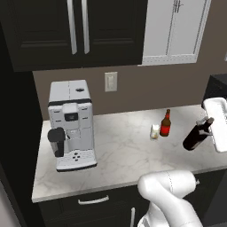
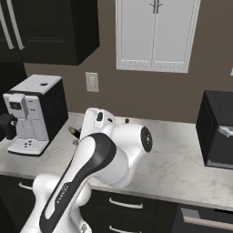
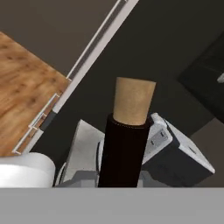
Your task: Move the drinks to the dining counter.
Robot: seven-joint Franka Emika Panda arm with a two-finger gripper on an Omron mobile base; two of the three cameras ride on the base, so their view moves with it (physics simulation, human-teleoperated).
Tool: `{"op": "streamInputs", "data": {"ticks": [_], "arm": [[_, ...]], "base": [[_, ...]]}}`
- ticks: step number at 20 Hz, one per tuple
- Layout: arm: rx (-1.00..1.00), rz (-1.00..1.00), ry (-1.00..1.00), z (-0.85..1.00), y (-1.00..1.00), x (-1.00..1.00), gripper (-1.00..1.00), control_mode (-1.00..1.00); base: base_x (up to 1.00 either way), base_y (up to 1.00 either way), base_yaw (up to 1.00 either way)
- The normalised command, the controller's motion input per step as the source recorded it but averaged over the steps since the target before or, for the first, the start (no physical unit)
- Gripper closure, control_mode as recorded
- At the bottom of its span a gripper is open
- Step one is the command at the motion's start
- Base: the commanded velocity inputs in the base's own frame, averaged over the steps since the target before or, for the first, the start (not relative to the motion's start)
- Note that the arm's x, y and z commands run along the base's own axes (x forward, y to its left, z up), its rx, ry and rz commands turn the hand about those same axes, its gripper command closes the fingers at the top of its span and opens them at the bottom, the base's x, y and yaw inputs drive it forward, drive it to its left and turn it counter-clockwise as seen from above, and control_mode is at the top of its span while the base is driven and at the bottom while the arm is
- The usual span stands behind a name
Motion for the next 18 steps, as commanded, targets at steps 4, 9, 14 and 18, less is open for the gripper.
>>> {"op": "streamInputs", "data": {"ticks": [4, 9, 14, 18], "arm": [[-0.13, 0.17, 0.00, -0.04, 0.56, -0.42, 1.00, -1.00], [-0.02, 0.00, -0.01, -0.05, 0.20, 0.00, 1.00, 1.00], [0.00, 0.00, 0.00, 0.00, 0.00, 0.00, 1.00, 1.00], [0.00, 0.00, 0.00, 0.00, 0.00, 0.00, 1.00, 1.00]], "base": [[0.00, 0.00, 0.00], [0.00, 0.03, 0.00], [-0.35, 0.04, 0.00], [-0.99, 0.01, 0.10]]}}
